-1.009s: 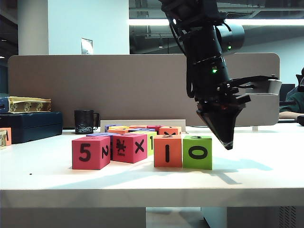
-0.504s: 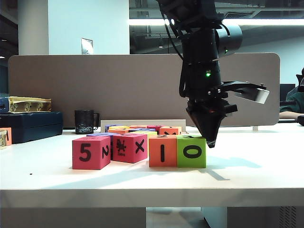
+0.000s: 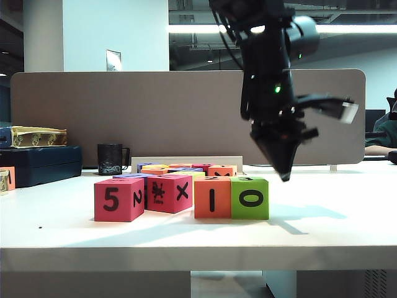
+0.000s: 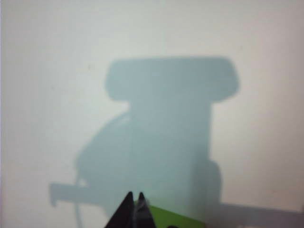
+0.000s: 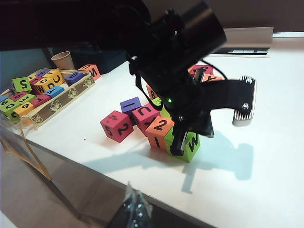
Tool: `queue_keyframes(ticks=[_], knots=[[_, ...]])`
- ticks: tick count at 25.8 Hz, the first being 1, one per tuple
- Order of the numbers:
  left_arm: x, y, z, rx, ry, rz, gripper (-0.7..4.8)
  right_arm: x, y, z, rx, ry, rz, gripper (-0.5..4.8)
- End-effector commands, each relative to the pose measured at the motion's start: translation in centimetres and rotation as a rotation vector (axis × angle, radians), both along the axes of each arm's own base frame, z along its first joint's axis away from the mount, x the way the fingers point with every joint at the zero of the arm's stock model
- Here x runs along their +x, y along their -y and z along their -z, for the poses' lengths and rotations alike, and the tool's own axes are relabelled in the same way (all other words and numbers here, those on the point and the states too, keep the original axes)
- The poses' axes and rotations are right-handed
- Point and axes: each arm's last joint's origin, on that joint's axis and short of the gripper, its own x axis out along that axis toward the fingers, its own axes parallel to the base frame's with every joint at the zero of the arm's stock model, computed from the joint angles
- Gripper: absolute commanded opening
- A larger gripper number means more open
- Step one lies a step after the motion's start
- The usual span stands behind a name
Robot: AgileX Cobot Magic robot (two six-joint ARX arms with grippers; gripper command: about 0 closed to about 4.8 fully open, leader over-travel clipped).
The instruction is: Select the appropriate blocks from the scattered letter blocks on the table and arrange them in a row to spell out "23".
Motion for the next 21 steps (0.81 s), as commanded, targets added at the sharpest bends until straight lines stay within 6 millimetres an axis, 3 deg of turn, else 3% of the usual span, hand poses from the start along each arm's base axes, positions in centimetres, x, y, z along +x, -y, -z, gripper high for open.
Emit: queue_keyframes(ticks=[1, 7, 12, 14, 21], knots=[[-0.8, -0.5, -2.0, -0.001, 0.014, 0.000, -0.06, -0.2, 0.0, -0.1, -0.002, 0.023, -0.002, -0.01], [-1.0, -3.1, -4.8, 0.021, -0.036, -0.063, -0.06, -0.2, 0.0, -0.1, -0.002, 0.023, -0.002, -0.01], [0.1, -7.0, -6.3, 0.055, -0.141, -0.162, -0.06, -0.2, 0.0, -0.1, -0.002, 0.023, -0.002, -0.01], [1.0, -10.0, -6.9, 0.113, -0.203, -0.247, -0.06, -0.2, 0.0, -0.1, -0.002, 0.023, -0.002, -0.01], [3.1, -14.6, -9.1, 0.009, -0.239, -0.406, -0.06, -0.2, 0.0, -0.1, -0.002, 0.022, -0.002, -0.01]])
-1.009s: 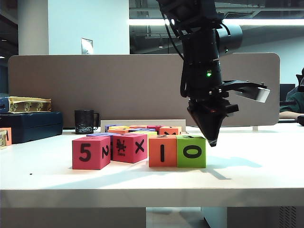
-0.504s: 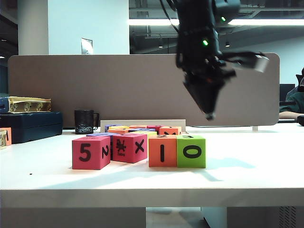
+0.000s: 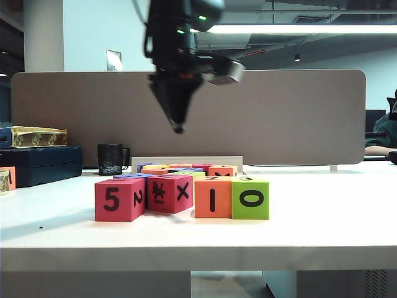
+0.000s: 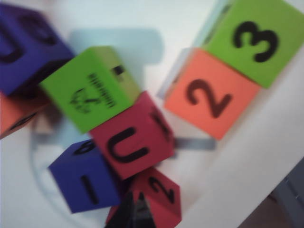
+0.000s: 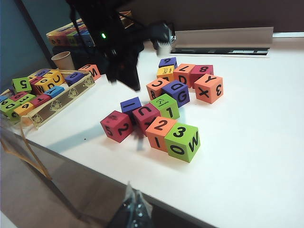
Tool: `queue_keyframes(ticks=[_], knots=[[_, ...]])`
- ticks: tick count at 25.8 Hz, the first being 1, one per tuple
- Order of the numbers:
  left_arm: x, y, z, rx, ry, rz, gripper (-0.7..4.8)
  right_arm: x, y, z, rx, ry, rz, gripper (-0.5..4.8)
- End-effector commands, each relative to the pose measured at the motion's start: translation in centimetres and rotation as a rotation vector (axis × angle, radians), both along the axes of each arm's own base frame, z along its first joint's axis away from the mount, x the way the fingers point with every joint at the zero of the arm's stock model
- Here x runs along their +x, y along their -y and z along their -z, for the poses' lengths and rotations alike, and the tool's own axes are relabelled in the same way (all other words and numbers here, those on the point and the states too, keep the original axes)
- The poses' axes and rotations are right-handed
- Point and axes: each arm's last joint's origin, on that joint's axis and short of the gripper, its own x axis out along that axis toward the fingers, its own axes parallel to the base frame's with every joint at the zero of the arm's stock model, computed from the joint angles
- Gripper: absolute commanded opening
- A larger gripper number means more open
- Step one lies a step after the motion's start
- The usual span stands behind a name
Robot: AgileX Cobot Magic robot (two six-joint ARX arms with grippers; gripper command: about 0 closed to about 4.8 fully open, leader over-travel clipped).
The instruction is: Select the appropriate blocks from the scattered letter blocks on the table and arrange them in a row to spell out "23".
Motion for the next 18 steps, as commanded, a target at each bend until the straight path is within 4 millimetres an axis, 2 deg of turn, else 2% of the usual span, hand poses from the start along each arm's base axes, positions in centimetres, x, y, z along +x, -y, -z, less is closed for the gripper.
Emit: queue_keyframes(ticks=[1, 5, 9, 17, 18], knots=[[0.2, -1.6, -1.5, -0.070, -0.008, -0.036, -0.06, -0.2, 0.0, -0.1, -0.002, 0.022, -0.002, -0.01], [0.7, -3.1, -2.2, -0.116, -0.020, -0.082, -0.06, -0.2, 0.0, -0.1, -0.002, 0.022, -0.002, -0.01], [0.9, -3.5, -1.9, -0.139, -0.047, -0.089, -0.06, 0.2, 0.0, 0.2, -0.002, 0.001, -0.002, -0.01], [0.8, -3.7, 0.8, -0.118, -0.164, -0.095, -0.06, 0.6, 0.0, 0.5, -0.002, -0.018, -0.002, -0.01], [0.7, -3.8, 1.7, -0.104, -0.194, -0.097, -0.06, 0.6, 0.0, 0.5, -0.002, -0.021, -0.002, -0.01]])
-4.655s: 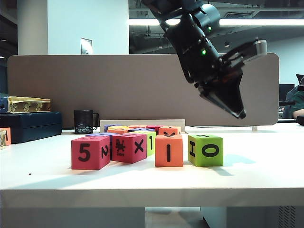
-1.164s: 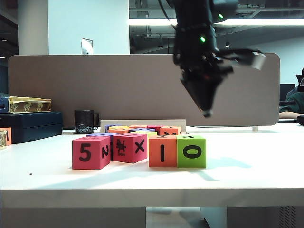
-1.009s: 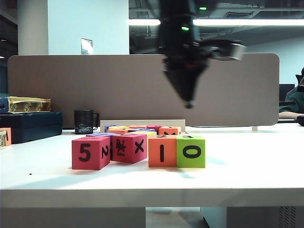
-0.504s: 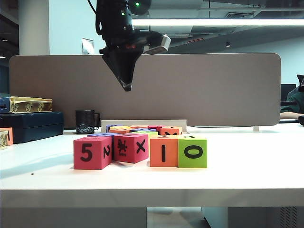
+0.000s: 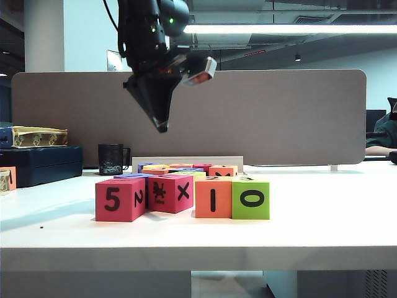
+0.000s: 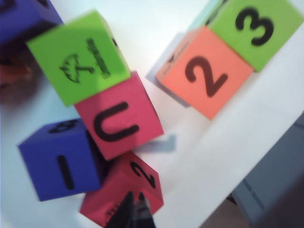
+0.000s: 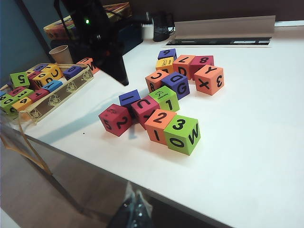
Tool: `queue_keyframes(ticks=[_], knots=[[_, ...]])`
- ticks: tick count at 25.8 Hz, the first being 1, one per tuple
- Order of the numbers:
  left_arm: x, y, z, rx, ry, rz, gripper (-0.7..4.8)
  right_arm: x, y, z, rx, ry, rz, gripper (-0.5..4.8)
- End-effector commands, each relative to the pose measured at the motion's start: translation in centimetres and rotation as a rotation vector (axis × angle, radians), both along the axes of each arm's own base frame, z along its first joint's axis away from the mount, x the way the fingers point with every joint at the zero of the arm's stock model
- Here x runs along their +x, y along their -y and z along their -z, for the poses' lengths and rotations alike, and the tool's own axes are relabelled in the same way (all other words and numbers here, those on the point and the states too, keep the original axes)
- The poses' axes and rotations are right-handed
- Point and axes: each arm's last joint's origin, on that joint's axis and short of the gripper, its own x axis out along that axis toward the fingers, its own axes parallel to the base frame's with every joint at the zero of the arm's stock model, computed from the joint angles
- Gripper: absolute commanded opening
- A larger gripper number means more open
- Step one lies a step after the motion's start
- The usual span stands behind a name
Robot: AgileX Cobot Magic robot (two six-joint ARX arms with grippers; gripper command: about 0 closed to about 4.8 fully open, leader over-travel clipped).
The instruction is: Select the appropriate blocks from the scattered letter blocks on the table and arrange them in a row to spell out "23".
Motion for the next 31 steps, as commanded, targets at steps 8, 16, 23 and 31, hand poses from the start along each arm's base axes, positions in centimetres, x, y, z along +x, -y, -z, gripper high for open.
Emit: queue_keyframes(ticks=[8, 16, 23, 31], knots=[[-0.8, -0.2, 5.3, 0.046, -0.156, 0.008, -0.06, 0.2, 0.0, -0.2, -0.002, 0.004, -0.002, -0.01], [-0.7, 1.0, 8.5, -0.028, -0.113, 0.035, -0.06, 0.2, 0.0, -0.2, -0.002, 0.002, -0.002, -0.01], [0.8, 1.6, 9.9, 0.005, 0.024, 0.022, -0.06, 0.2, 0.0, -0.1, -0.002, -0.006, -0.002, -0.01], [3.4, 2.3, 10.4, -0.010, 0.283, -0.022, -0.06, 0.2, 0.0, 0.0, -0.002, -0.024, -0.001, -0.01]])
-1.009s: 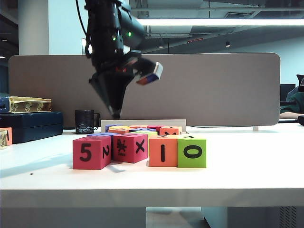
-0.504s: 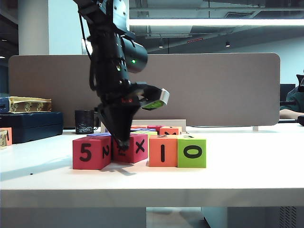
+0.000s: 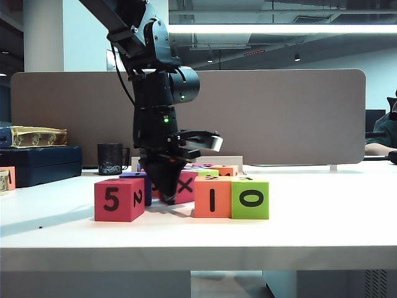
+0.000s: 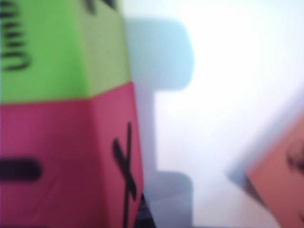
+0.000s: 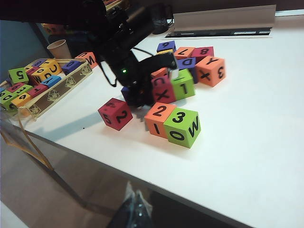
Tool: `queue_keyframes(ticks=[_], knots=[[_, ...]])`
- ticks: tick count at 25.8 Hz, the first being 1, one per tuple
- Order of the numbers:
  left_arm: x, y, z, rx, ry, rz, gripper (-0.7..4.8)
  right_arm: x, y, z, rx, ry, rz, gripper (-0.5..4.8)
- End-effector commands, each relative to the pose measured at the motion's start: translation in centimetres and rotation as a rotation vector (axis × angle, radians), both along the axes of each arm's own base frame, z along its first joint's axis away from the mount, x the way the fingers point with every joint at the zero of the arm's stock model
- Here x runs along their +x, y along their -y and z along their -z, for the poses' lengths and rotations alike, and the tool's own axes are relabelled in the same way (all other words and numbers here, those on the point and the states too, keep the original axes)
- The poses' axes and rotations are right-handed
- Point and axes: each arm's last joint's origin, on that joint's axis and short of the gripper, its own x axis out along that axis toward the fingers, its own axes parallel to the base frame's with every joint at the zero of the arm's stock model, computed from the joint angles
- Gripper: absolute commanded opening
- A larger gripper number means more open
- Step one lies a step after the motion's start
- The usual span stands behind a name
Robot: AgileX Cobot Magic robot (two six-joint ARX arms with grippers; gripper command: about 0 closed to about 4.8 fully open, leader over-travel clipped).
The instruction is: Select the appropriate blocks from the scattered letter blocks on the table and arrange them in a row to spell out "23".
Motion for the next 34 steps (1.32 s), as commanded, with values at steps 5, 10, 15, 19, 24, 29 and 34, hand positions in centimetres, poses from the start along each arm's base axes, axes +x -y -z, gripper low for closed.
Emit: queue_keyframes(ticks=[5, 10, 15, 19, 24, 29, 34], knots=[[1.3, 0.8, -1.0, -0.089, 0.153, -0.002, -0.06, 0.0, 0.0, -0.2, -0.002, 0.011, -0.002, -0.01], [0.1, -0.2, -2.0, 0.010, 0.102, -0.021, -0.06, 0.0, 0.0, -0.2, -0.002, 0.011, -0.002, -0.01], [-1.5, -1.1, -5.8, -0.013, 0.107, -0.020, -0.06, 0.0, 0.0, -0.2, -0.002, 0.011, -0.001, -0.01], [-3.1, -1.8, -8.1, -0.062, 0.065, -0.006, -0.06, 0.0, 0.0, -0.2, -0.002, 0.012, -0.001, -0.01], [-5.4, -2.6, -8.0, -0.067, -0.197, 0.012, -0.06, 0.0, 0.0, -0.2, -0.002, 0.011, -0.002, -0.01], [-6.5, -2.5, -7.2, 0.010, -0.316, 0.019, -0.06, 0.0, 0.0, -0.2, -0.002, 0.011, -0.002, -0.01], [-6.9, -2.6, -7.2, 0.033, -0.354, 0.015, -0.06, 0.0, 0.0, -0.2, -0.002, 0.011, -0.002, -0.01]])
